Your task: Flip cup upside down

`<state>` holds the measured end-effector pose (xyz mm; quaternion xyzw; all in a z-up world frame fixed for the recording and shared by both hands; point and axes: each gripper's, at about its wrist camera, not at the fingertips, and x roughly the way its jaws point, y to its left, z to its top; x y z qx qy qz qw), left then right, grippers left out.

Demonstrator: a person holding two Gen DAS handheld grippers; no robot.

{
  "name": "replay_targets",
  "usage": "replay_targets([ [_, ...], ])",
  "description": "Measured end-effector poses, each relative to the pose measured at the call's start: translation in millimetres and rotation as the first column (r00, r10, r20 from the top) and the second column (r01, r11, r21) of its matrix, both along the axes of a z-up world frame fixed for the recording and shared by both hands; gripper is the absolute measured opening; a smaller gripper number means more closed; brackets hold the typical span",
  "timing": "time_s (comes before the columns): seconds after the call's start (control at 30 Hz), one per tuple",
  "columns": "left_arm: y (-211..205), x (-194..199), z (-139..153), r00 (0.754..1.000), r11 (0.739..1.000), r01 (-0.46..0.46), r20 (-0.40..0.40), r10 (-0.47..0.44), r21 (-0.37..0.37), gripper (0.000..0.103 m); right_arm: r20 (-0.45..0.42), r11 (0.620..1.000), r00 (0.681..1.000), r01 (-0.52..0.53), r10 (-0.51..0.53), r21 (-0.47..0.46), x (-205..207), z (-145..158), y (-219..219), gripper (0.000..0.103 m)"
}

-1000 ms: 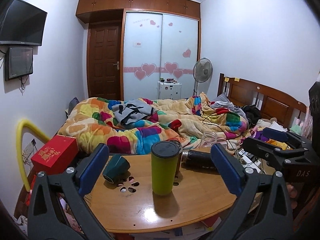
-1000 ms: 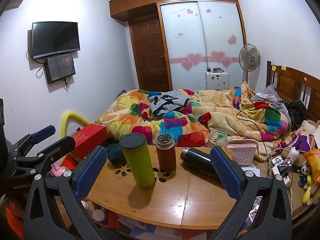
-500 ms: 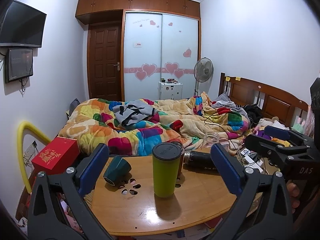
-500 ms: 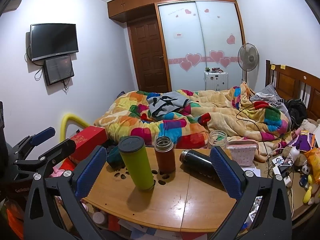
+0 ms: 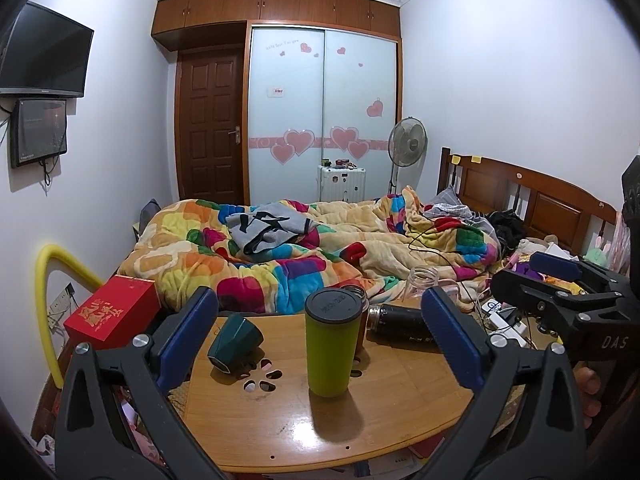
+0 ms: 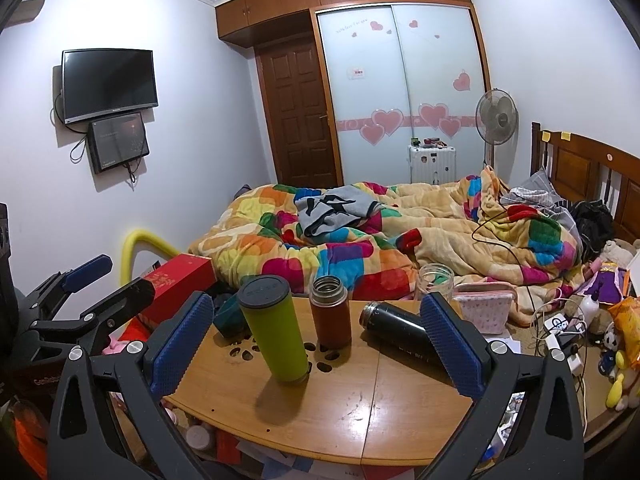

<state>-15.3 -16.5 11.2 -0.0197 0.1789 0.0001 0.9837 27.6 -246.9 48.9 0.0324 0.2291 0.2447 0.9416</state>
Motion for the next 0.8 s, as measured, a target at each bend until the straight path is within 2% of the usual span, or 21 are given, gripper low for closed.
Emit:
replay_targets([
  [0.8, -3.7, 1.9, 7.2, 0.999, 0.999, 0.041, 0.006, -0.041, -0.002, 0.103, 0.005, 1.0, 1.0, 0.0, 0.0, 0.002, 0.7, 4.5, 3.2, 0.103],
])
